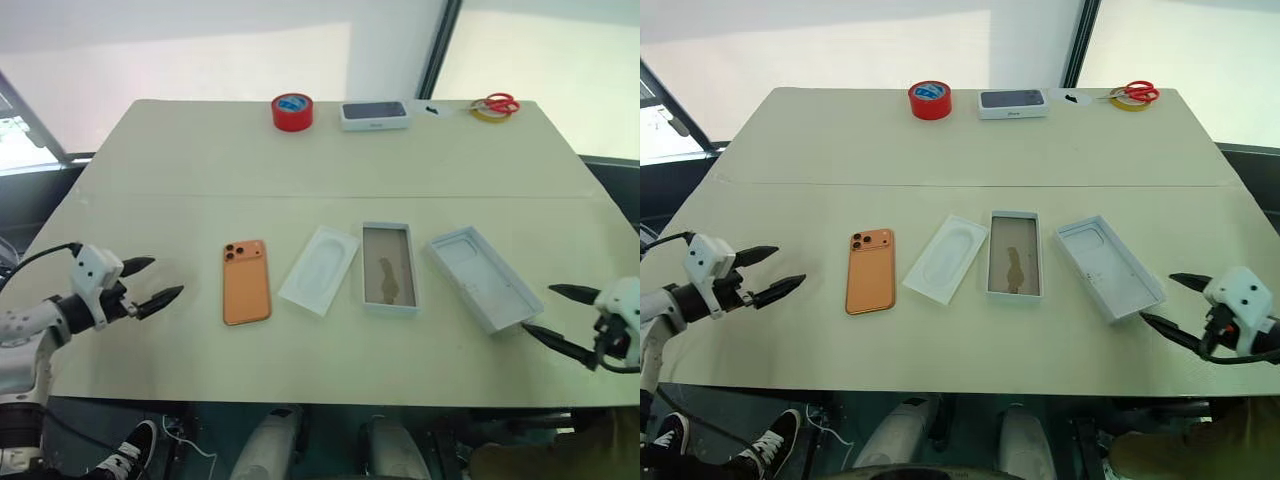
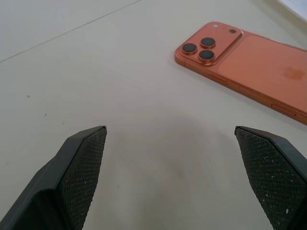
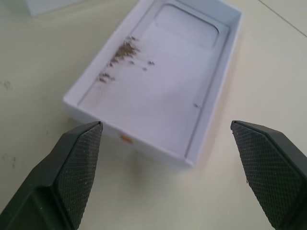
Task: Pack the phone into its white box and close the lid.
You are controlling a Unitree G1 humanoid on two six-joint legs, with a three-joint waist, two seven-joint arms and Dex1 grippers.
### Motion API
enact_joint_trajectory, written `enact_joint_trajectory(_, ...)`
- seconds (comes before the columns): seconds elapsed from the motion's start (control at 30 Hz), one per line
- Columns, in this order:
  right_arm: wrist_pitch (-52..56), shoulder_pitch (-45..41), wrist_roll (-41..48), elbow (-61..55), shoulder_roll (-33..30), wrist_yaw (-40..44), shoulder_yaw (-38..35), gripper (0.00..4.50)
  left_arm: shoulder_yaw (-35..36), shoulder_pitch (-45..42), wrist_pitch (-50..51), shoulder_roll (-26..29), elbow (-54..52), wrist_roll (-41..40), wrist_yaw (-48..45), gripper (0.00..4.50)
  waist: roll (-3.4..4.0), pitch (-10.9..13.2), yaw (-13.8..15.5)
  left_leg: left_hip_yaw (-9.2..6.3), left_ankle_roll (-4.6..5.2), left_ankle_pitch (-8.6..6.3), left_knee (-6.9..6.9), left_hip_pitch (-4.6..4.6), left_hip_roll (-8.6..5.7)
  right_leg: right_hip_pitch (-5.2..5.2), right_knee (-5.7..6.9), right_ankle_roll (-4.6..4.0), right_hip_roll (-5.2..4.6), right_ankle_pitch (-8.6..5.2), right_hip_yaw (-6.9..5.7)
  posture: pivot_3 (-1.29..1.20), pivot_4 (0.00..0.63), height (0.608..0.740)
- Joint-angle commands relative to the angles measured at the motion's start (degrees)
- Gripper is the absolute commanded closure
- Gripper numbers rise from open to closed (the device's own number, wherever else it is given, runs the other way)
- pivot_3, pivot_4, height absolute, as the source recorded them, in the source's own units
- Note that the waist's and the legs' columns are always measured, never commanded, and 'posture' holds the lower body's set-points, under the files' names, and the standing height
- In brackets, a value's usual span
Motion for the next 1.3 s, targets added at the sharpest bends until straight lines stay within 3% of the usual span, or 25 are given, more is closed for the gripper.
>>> enact_joint_trajectory(0.03, -1.7, -0.61, -0.06, 1.62, -1.2, 0.55, -1.49, 0.03, 2.1, -0.26, -1.11, 0.76, -2.61, -0.78, 0.83, 0.0, 0.0, 0.0, -0.03, 0.0, 0.0, 0.0, 0.0, 0.0, 0.0, 0.0, 0.0, 0.0, 0.0, 0.0, 0.0, 0.0, 0.15, 0.74)
enact_joint_trajectory(0.43, -1.84, -3.02, -0.37, 1.97, -0.19, 0.0, 0.04, 0.03, 2.46, 0.47, 0.72, 0.59, -7.96, -4.23, -1.05, 0.0, 0.01, 0.0, 0.05, 0.01, 0.0, 0.0, -0.02, 0.0, 0.01, -0.01, -0.01, 0.0, 0.0, 0.0, 0.0, 0.0, 0.15, 0.74)
enact_joint_trajectory(0.87, 0.19, -6.55, -1.17, -0.34, 0.15, -3.35, 2.03, 0.03, -1.6, -3.17, 5.83, -1.44, -9.64, -2.22, 4.7, 0.0, 0.01, 0.0, 0.0, 0.01, 0.0, 0.0, -0.02, 0.0, 0.01, -0.01, -0.01, 0.0, -0.01, 0.0, 0.0, 0.0, 0.15, 0.74)
enact_joint_trajectory(1.2, 8.88, -20.42, -4.75, -11.48, 2.49, -13.03, 14.07, 0.03, -7.71, -11.29, 15.22, -8.75, -15.08, -2.1, 12.76, 0.0, 0.01, 0.0, 0.03, 0.01, 0.0, 0.02, 0.01, -0.01, 0.0, -0.02, 0.01, 0.13, 0.0, 0.07, 0.0, 0.0, 0.15, 0.74)
enact_joint_trajectory(1.3, 12.21, -24.29, -3.69, -14.79, 3.02, -12.19, 17.89, 0.03, -9.9, -13.77, 23.19, -10.98, -16.75, -4.48, 14.66, 0.0, 0.0, 0.0, 0.07, 0.01, 0.0, 0.03, 0.02, -0.01, 0.0, -0.02, 0.0, 0.18, 0.01, 0.09, -0.01, 0.0, 0.15, 0.74)
